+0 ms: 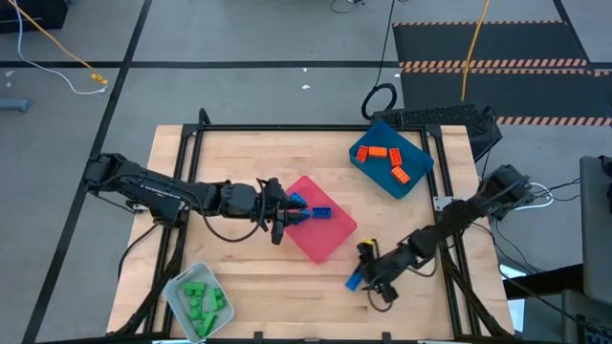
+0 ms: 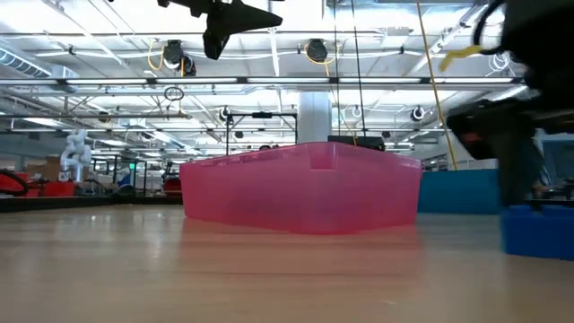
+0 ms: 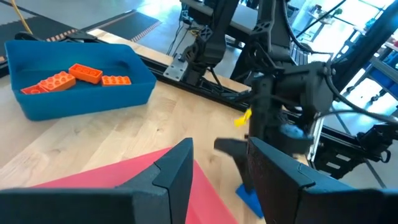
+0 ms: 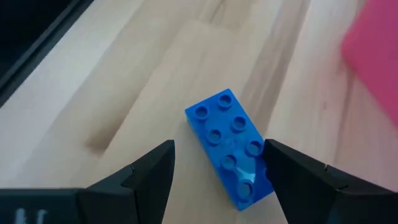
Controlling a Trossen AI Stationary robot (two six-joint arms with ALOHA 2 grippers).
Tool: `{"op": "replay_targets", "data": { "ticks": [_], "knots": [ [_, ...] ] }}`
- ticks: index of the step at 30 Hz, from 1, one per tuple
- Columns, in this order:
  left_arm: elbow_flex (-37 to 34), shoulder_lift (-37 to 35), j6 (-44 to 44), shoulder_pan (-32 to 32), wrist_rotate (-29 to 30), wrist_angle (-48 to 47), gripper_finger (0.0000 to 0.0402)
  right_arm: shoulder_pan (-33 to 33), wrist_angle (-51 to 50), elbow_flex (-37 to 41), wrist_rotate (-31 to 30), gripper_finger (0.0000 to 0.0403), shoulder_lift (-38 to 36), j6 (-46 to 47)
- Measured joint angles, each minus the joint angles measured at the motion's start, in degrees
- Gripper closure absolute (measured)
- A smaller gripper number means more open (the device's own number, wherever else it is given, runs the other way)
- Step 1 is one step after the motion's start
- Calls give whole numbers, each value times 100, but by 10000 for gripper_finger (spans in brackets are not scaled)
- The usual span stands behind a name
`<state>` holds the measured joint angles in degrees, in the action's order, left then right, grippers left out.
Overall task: Sort & place blocks by color
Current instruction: Put the blue game piece into the red bin
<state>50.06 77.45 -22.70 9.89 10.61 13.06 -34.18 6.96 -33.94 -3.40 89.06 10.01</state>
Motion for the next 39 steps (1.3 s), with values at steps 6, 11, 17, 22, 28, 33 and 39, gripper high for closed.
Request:
{"op": "replay_targets", "data": {
  "ticks": [6,11,17,22,28,33,39],
  "knots": [
    [0,0,52,-4,2,9,250,-272,-170,377,-558,163,-879,101],
    [0,0,27,-3,4,11,250,-270,-236,373,-693,163,-1362,-194],
    [0,0,33,-4,7,11,250,-266,-167,368,-684,157,-1308,-647],
    [0,0,35,-4,7,11,250,-254,-56,368,-686,133,-850,-812],
    [0,0,48,-4,9,11,250,-157,393,360,-653,111,-227,-828],
    [-1,0,46,-4,11,14,250,-57,274,346,-653,116,-99,-794],
    [-2,0,54,0,11,9,250,-46,108,344,-605,162,-180,-773]
  ]
}}
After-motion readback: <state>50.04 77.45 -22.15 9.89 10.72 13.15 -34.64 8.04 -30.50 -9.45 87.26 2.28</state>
